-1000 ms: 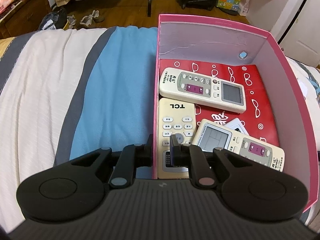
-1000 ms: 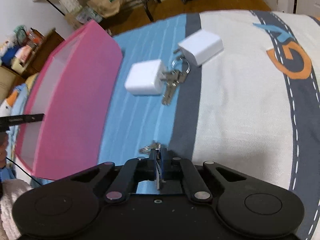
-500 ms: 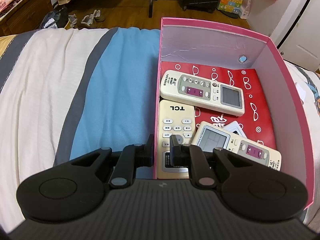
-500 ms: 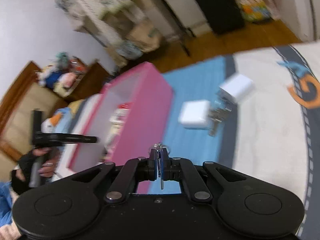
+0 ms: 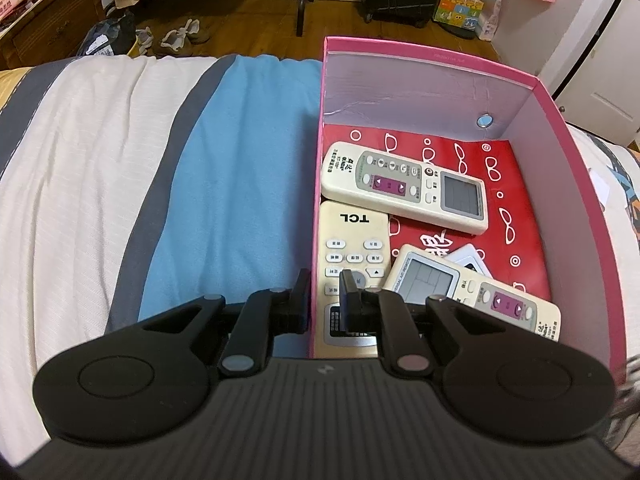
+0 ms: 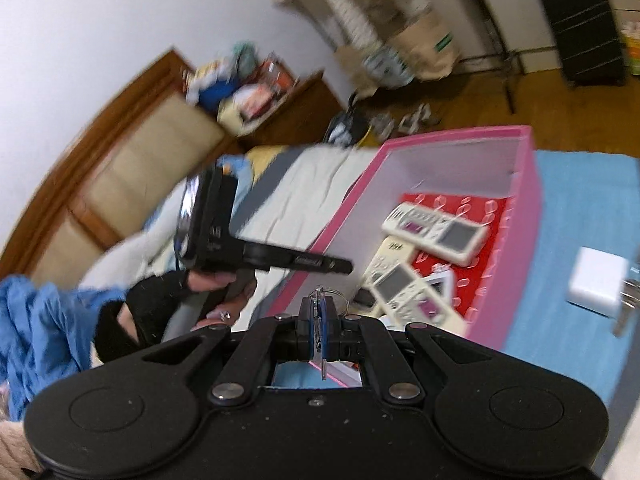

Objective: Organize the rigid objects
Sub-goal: 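Lower the silver keys into the pink box and open the right gripper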

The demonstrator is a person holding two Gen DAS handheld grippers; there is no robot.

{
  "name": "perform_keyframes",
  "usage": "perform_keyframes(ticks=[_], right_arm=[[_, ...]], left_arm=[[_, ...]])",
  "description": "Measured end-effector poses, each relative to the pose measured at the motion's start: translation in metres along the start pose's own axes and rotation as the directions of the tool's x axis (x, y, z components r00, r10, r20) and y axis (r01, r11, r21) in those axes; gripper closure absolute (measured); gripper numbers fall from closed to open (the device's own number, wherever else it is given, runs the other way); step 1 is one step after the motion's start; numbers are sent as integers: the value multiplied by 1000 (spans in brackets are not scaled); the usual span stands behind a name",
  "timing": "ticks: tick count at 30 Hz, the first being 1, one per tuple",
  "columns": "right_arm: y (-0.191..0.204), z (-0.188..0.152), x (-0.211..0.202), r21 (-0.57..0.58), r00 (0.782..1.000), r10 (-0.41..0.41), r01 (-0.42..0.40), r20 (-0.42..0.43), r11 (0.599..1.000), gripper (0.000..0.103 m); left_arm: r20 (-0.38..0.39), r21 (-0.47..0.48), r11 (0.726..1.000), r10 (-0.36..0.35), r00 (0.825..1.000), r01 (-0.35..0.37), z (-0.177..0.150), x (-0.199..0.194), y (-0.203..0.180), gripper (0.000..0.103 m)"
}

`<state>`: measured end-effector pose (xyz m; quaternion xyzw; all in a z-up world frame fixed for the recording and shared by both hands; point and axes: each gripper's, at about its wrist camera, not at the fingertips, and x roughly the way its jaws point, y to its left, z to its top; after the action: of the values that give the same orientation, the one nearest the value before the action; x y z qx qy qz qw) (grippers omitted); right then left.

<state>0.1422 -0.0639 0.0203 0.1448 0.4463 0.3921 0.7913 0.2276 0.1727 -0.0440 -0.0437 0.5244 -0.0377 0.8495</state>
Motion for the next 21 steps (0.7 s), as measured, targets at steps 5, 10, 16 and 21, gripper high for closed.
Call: perform_keyframes(ticks=[5,10,16,21], right_arm=[[1,-1,40,-57,991,-58,52,-117,997,98],[-4,-5,69,-95,976,-94,76,-196,993,98],[-5,-5,73,-173,967,-172,139,-190,975,92],[-8,13,25,-164,980,-141,117,-144,980,91]], left_arm=[[-2,-4,1000,-8,1000,8,0,3,3,91],[-4,4,1000,-8,1000,8,0,4,2,91],[-5,8,1000,-4,1000,4,0,5,1,91],[-20,1,1000,-3,1000,3,1,8,0,91]])
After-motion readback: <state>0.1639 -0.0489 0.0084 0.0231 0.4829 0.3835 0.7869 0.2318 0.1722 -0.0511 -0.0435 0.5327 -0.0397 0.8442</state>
